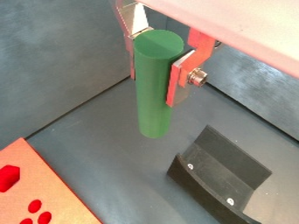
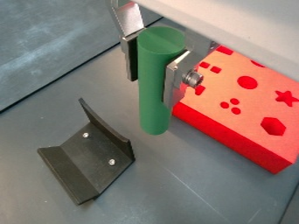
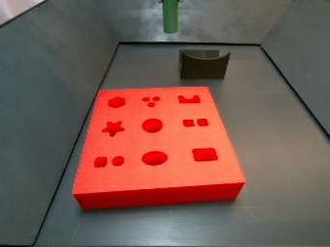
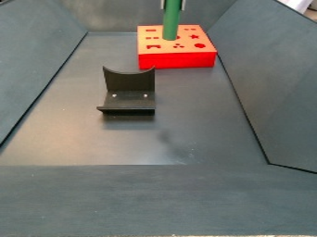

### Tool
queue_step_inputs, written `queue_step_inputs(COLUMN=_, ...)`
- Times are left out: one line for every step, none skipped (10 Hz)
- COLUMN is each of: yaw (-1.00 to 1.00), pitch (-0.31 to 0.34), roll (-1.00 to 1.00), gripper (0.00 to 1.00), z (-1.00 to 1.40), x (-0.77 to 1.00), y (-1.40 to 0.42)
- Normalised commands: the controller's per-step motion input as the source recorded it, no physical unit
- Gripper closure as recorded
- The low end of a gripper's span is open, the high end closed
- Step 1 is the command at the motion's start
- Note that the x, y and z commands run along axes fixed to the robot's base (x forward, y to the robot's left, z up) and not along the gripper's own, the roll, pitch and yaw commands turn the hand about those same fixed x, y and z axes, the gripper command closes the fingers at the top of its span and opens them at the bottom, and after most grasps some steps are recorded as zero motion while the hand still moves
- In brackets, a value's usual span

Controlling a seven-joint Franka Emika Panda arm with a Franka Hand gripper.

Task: Pick up the round object. Move up. Place the round object on the fixture. Regrasp the round object. Move to above the board. Insert the round object.
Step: Place the round object on the fixture.

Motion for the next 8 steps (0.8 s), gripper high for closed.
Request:
queue_step_inputs(yaw=0.01, pitch=0.001, roll=-1.00, gripper=1.00, z=-0.19, x=1.00, y=0.54)
queue_step_inputs(yaw=-0.01, pitch=-0.004, roll=-1.00, gripper=1.00, z=-0.16, x=1.00, y=0.48)
queue_step_inputs(yaw=-0.02, pitch=-0.003, roll=-1.00, gripper=1.00, z=-0.12, x=1.00, y=0.36)
queue_step_inputs(yaw=-0.02, pitch=0.009, roll=-1.00, gripper=1.00, z=-0.10, x=1.00, y=0.32)
queue_step_inputs(yaw=-0.02, pitch=0.026, roll=-1.00, gripper=1.00, z=-0.07, x=0.98, y=0.27)
queue_step_inputs(yaw=-0.03, pitch=0.046, roll=-1.00, gripper=1.00, z=-0.04, x=0.83, y=0.19)
queue_step_inputs(yaw=-0.04, pitch=0.062, roll=-1.00, gripper=1.00, z=-0.02, x=0.65, y=0.12)
queue_step_inputs(yaw=-0.05, pitch=0.072, roll=-1.00, gripper=1.00, z=-0.01, x=0.51, y=0.08)
